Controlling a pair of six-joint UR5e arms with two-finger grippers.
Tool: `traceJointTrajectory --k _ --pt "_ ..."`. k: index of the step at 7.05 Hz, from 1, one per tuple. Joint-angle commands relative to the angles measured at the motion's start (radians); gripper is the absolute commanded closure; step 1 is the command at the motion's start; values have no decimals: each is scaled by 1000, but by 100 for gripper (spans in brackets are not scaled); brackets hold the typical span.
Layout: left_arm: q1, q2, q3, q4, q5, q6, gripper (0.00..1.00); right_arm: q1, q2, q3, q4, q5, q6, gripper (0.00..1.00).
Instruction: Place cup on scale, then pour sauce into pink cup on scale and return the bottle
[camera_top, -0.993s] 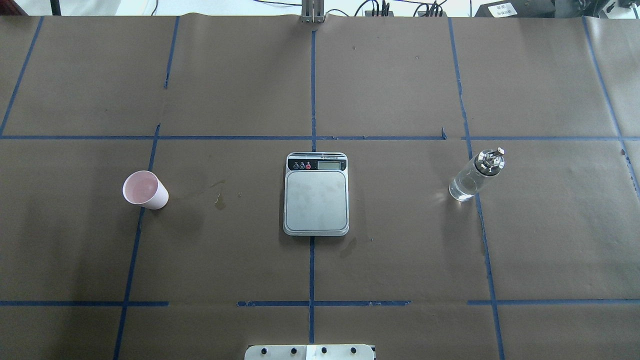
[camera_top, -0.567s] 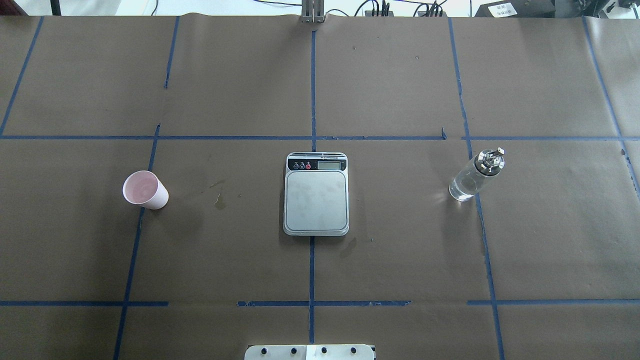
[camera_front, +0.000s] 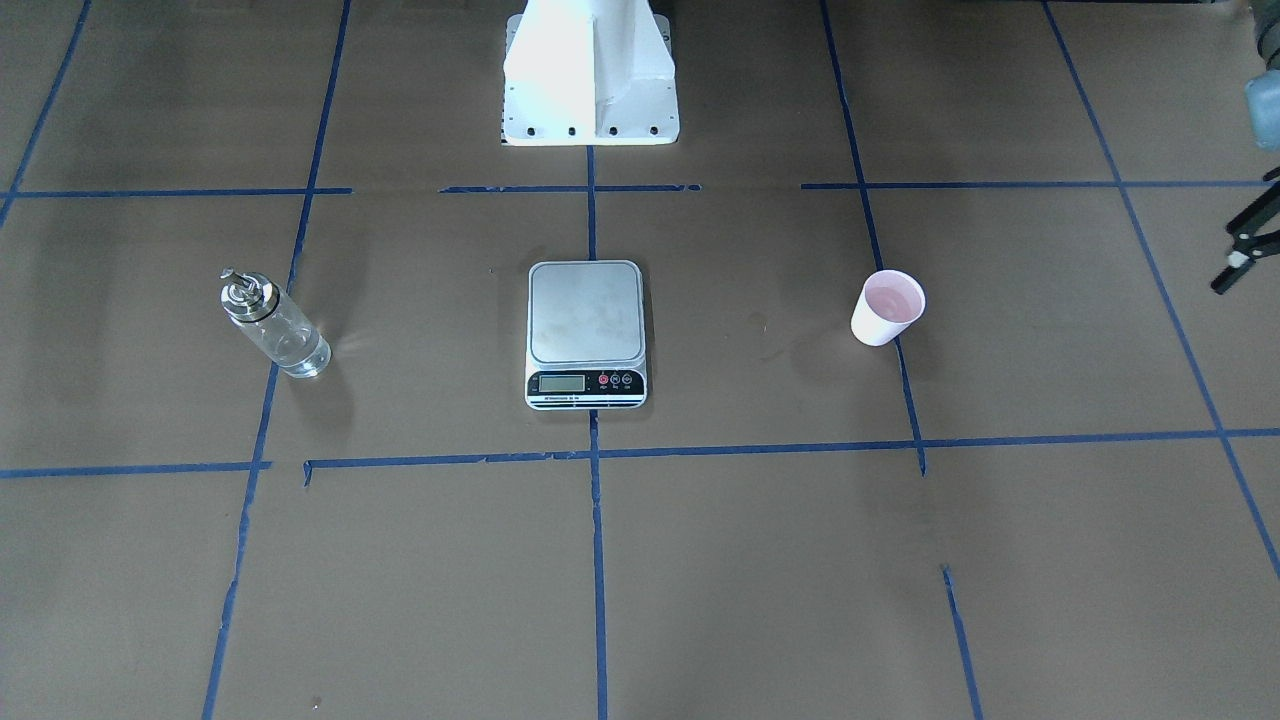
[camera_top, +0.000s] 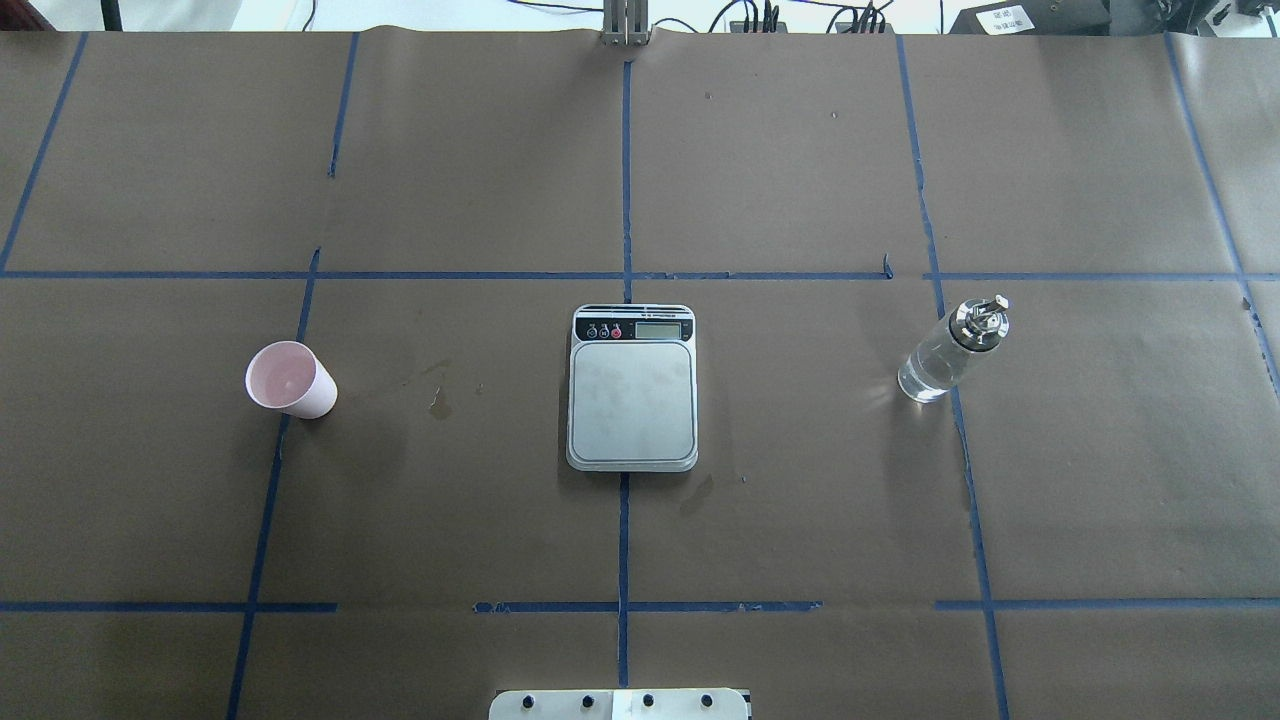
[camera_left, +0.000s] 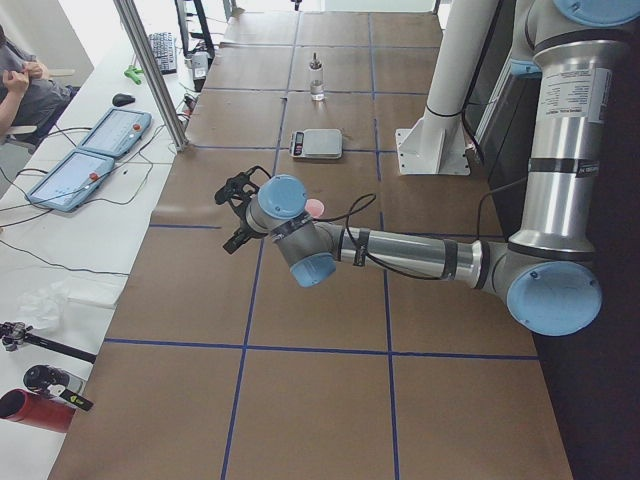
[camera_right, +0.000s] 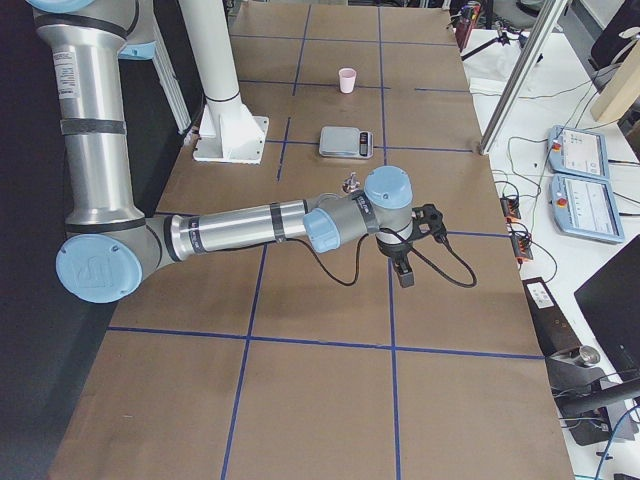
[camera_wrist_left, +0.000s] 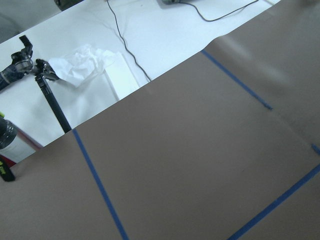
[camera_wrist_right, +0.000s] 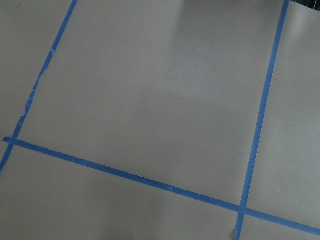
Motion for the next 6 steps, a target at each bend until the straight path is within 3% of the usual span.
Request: traceJointTrajectory --k 1,2,3,5,6 --pt "258 59 -133 -7 239 -347 0 -3 -3 2 0 1 2 0" --pt "389 62 -157 -3 322 -492 0 -3 -8 2 0 1 2 0" --pt "524 68 -158 9 500 -610 1 -3 -9 2 0 -1 1 0" --pt "571 65 -222 219 563 -639 19 -3 -9 2 0 -1 2 0" --pt "586 62 -229 265 574 -636 25 -3 -9 2 0 -1 2 0"
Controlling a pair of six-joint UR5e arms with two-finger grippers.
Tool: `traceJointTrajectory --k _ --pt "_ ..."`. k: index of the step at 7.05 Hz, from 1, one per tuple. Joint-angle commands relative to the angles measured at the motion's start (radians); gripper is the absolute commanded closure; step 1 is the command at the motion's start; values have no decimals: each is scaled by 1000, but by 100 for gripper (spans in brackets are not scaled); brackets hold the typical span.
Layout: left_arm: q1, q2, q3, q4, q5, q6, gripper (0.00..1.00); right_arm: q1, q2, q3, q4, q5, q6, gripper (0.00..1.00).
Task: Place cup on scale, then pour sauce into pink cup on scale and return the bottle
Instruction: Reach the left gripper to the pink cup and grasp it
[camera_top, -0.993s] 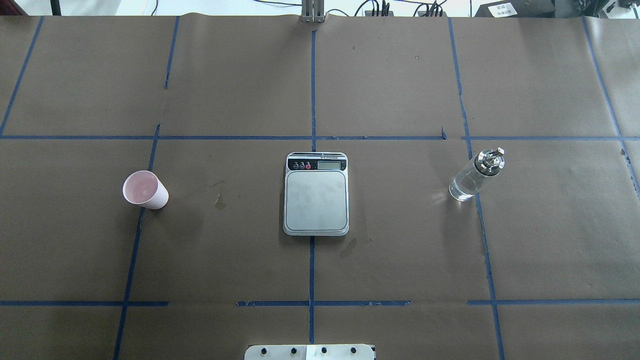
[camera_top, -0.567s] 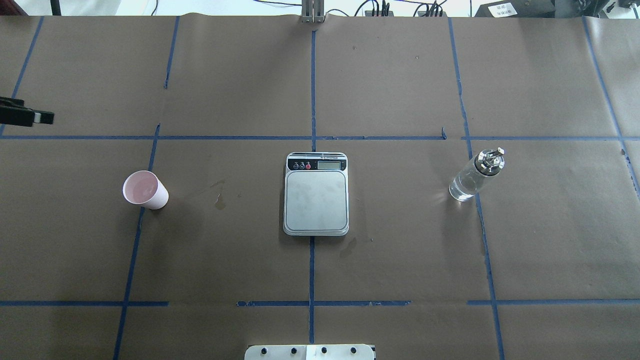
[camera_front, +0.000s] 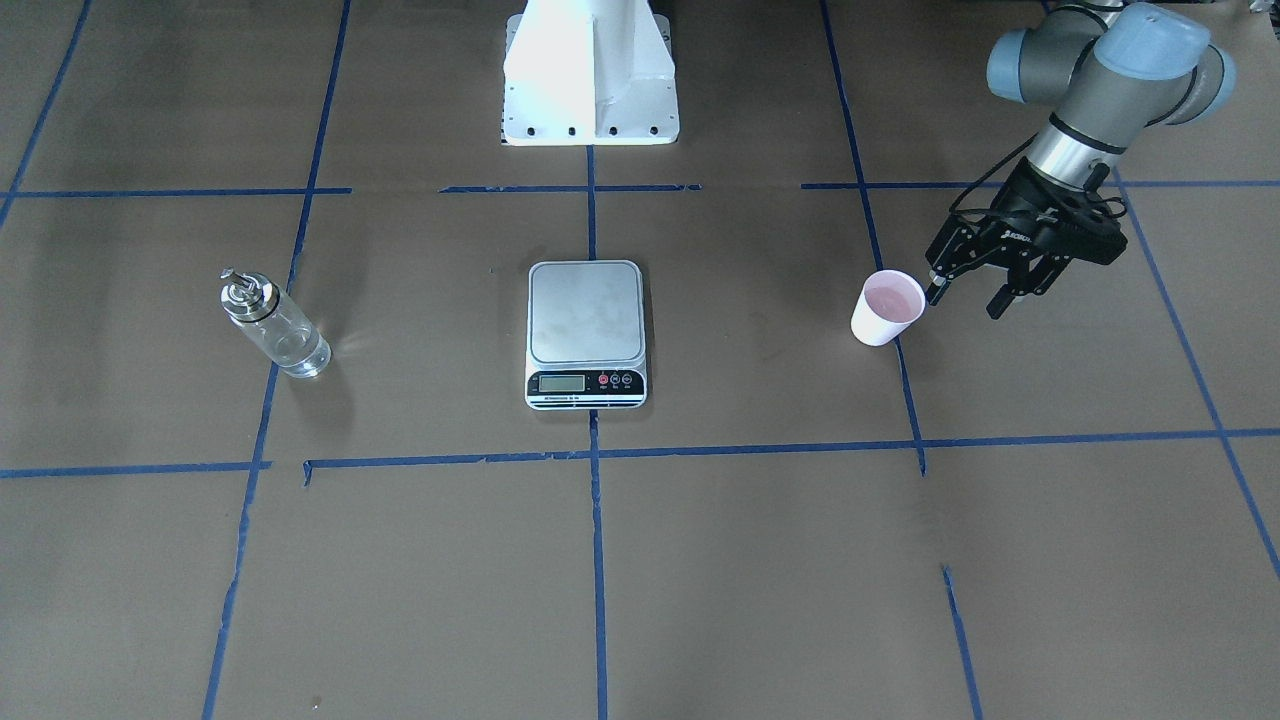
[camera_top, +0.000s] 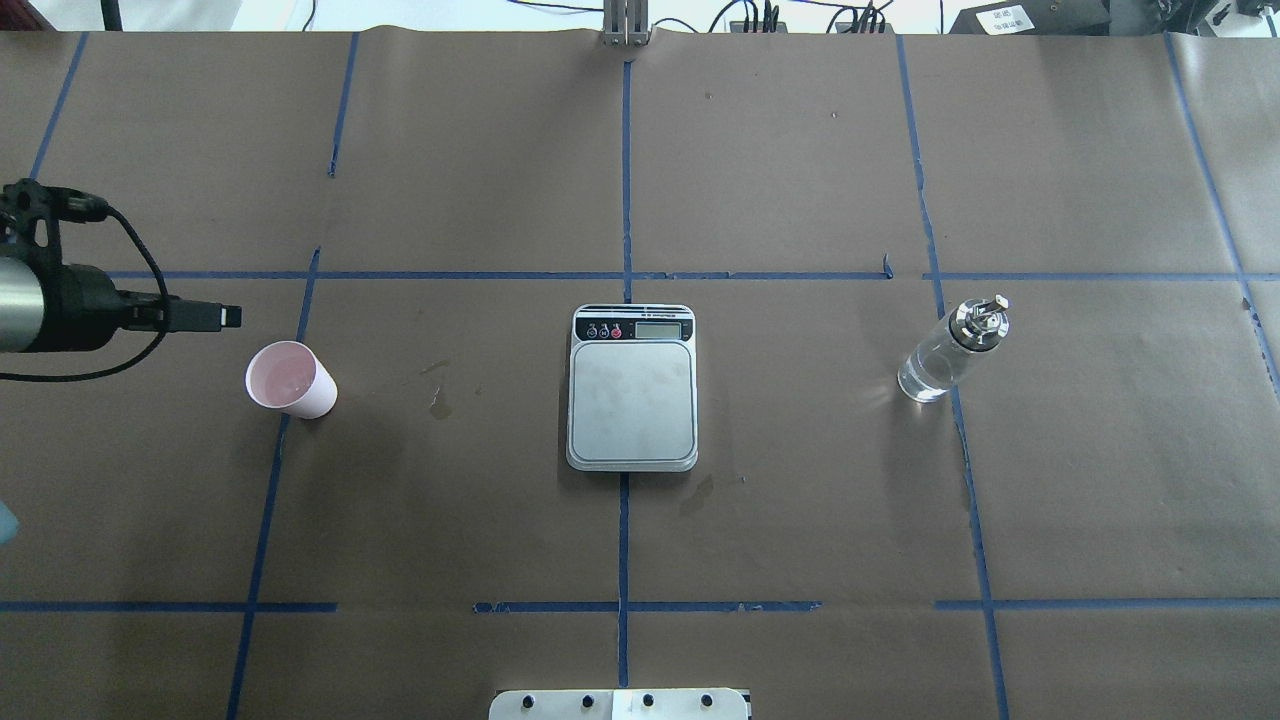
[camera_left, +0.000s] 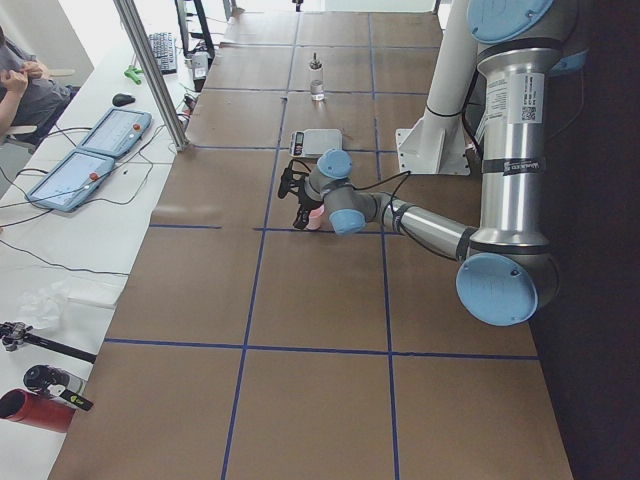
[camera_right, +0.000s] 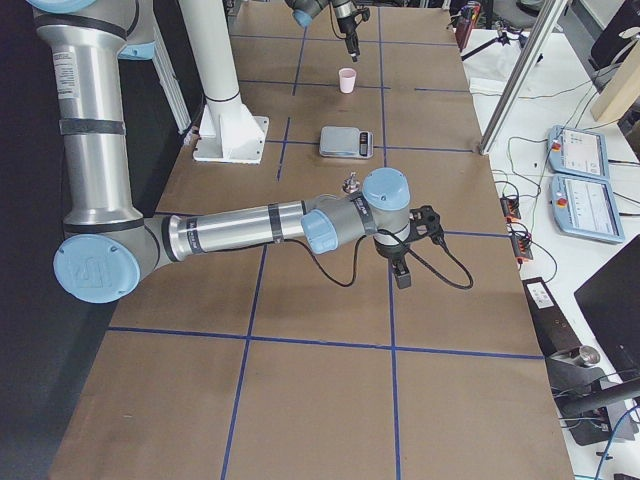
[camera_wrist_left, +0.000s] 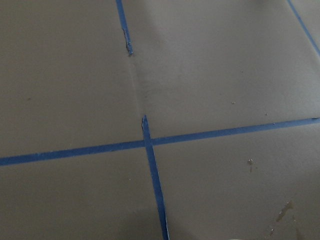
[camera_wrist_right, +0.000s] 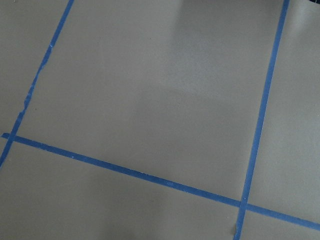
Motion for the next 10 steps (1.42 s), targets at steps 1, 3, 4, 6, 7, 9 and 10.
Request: traceJointTrajectory --k 1,3,4,6,7,9,10 --pt "39 -3 -20 80 40 -6 30 0 0 -1 0 0 0 0" --pt "65 -12 -11 80 41 -8 31 0 -3 3 0 1 0 0" --pt "80 -26 6 79 42 -8 32 0 -5 3 0 1 0 0" --pt "96 -27 8 80 44 -6 86 0 -5 3 0 1 -1 0" --pt "96 -27 6 80 44 0 100 0 -5 3 0 1 -1 0" --pt "90 -32 -4 80 44 1 100 0 -5 5 0 1 -1 0" --pt "87 -33 -6 85 42 9 100 0 -5 5 0 1 -1 0"
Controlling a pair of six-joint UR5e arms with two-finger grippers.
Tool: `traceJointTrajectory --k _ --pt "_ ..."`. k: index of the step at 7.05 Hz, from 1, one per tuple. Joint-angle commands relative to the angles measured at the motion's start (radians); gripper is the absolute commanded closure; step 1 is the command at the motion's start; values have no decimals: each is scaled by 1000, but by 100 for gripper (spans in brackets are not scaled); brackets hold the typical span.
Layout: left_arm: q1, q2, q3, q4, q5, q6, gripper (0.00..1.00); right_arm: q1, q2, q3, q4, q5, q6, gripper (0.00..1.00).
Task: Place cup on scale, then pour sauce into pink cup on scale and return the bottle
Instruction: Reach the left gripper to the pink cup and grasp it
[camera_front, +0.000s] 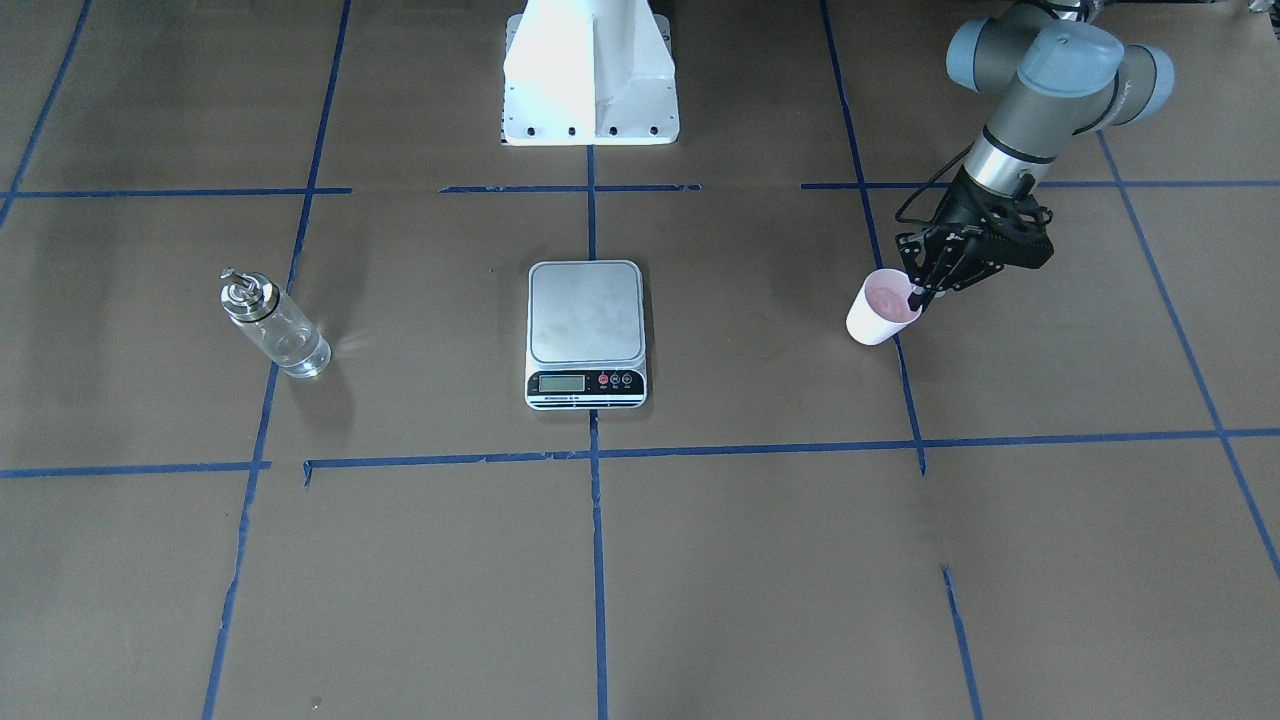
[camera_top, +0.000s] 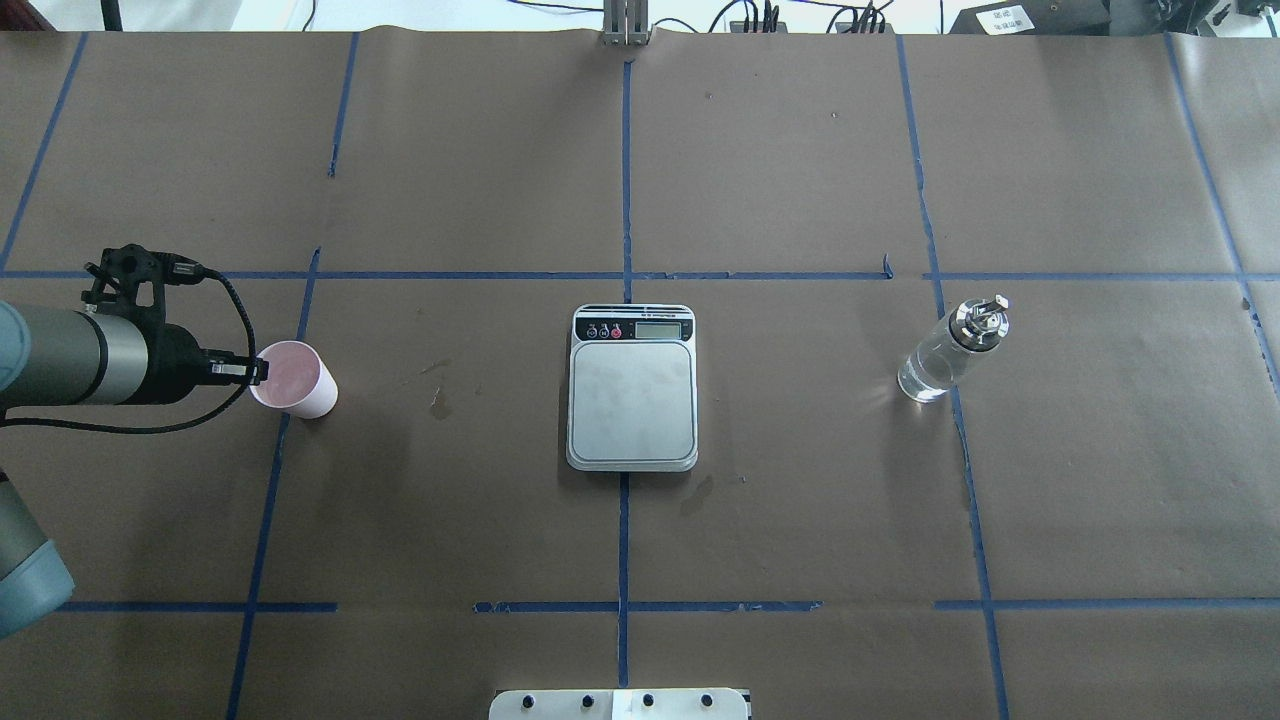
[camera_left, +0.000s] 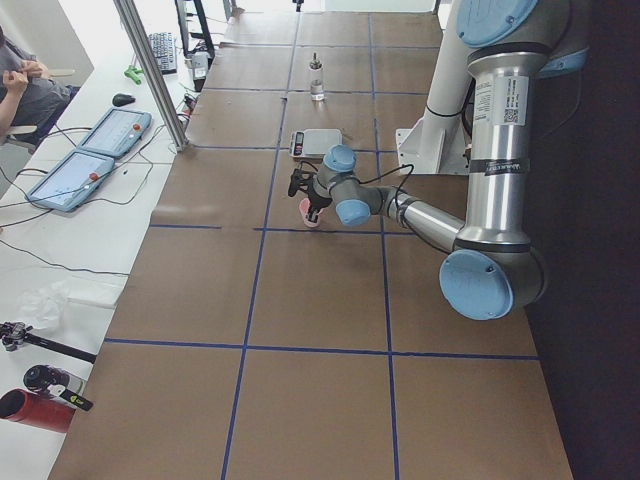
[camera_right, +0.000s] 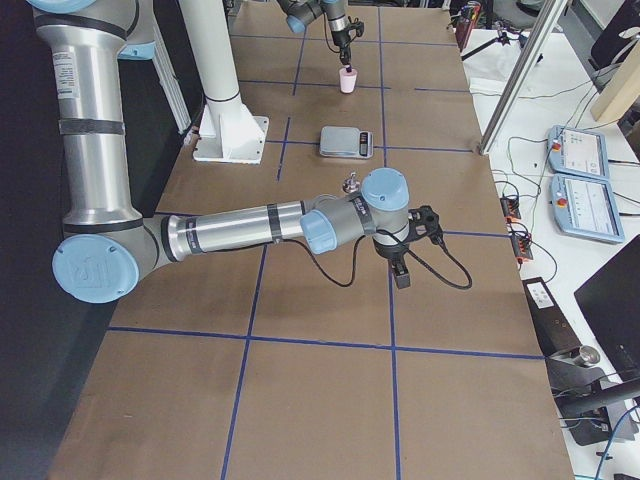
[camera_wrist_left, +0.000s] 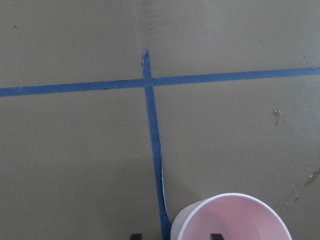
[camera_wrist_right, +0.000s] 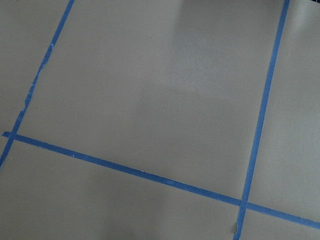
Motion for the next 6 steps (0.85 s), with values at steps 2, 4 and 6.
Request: traceJointTrajectory --k 2,4,6 --pt "-10 -127 -5 109 -4 7 100 0 0 0 0 0 2 0" --pt "-7 -389 -7 418 -4 2 100 0 0 -3 -2 0 0 0" --pt "2 -596 10 641 -9 -18 100 0 1 -4 -2 0 2 0"
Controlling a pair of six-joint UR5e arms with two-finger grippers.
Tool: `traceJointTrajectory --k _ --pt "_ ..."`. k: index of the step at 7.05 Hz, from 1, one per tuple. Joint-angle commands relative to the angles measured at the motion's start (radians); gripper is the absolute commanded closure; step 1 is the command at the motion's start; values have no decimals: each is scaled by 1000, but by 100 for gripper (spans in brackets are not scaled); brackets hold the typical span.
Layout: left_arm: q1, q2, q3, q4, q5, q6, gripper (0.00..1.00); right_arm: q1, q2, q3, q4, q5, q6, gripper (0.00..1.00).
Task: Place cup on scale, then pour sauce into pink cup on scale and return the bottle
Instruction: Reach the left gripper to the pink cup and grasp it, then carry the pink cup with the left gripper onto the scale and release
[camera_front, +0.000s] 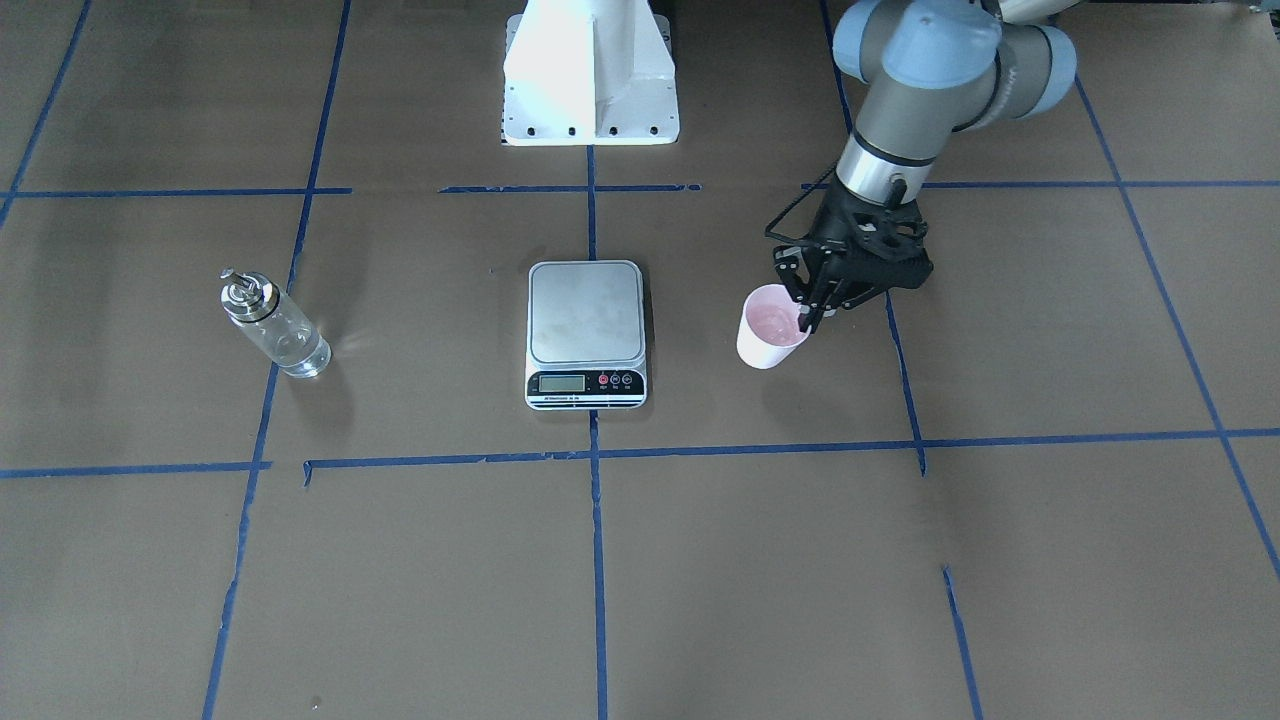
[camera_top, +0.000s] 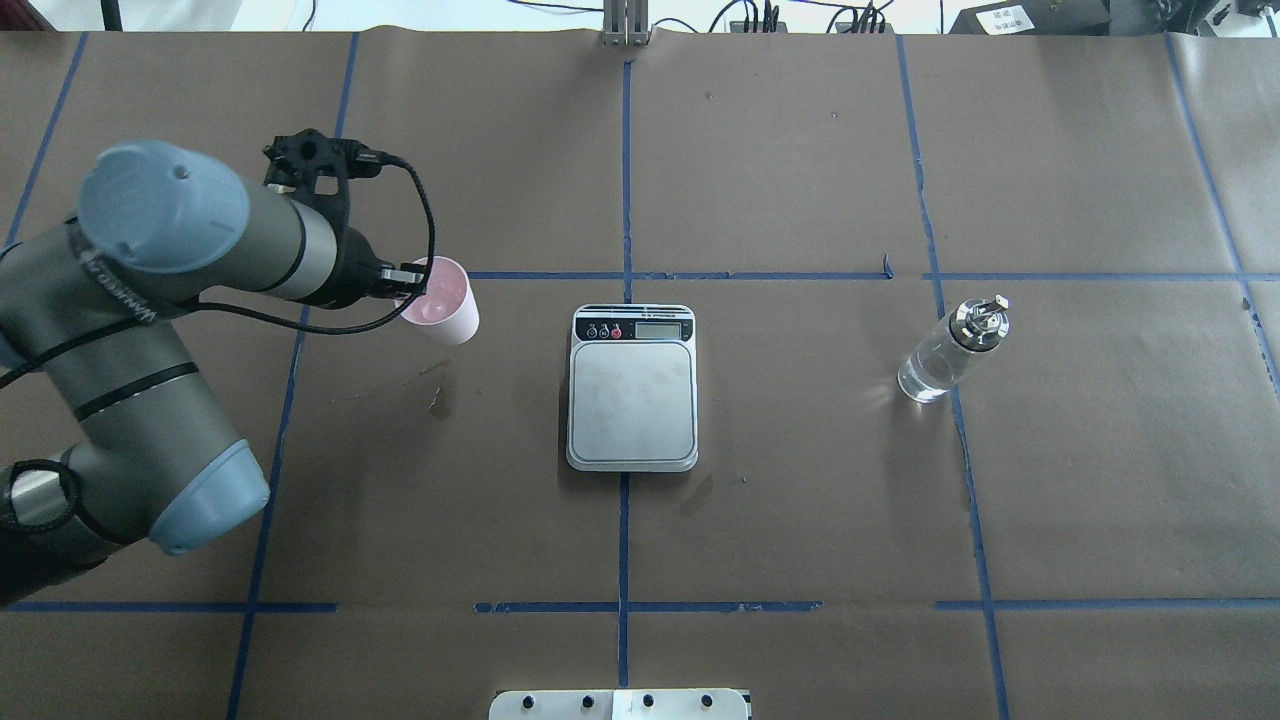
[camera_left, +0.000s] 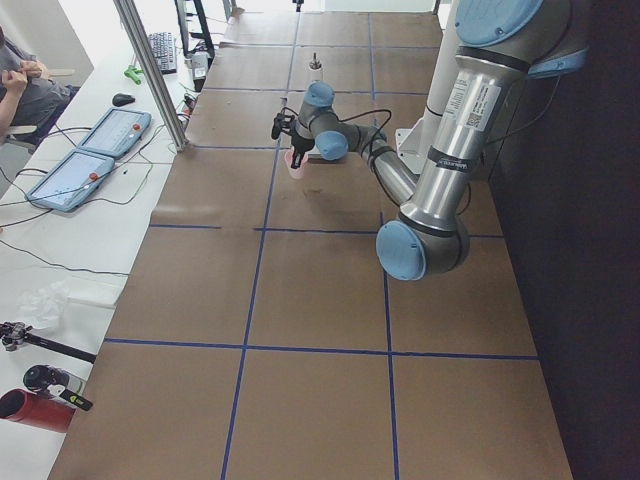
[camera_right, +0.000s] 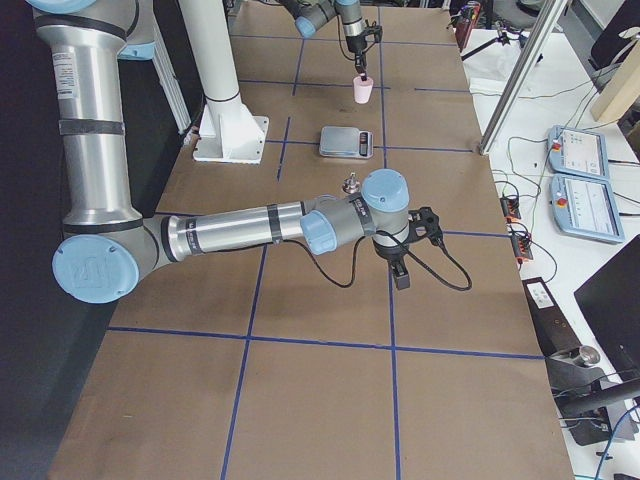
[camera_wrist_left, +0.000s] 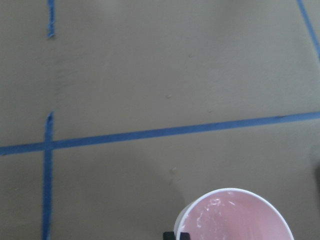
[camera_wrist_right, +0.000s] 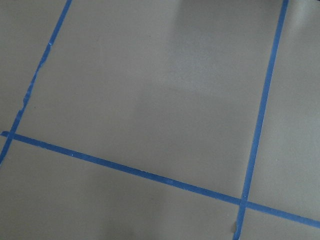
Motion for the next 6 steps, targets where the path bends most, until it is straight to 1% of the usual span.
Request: traceJointTrajectory --k 1,2,3,4,5,6 --pt "55 -144 23 129 2 -87 100 0 1 -2 0 0 1 0" --pt "82 -200 68 130 2 -106 100 0 1 -2 0 0 1 0" --pt "103 -303 180 130 6 -146 100 0 1 1 -2 0 2 0" --pt "128 -330 209 129 23 -155 100 0 2 5 0 8 8 0" --pt "160 -330 215 127 58 -160 100 0 2 7 0 11 8 0" --pt "183 -330 220 127 71 -163 100 0 2 11 0 11 10 0"
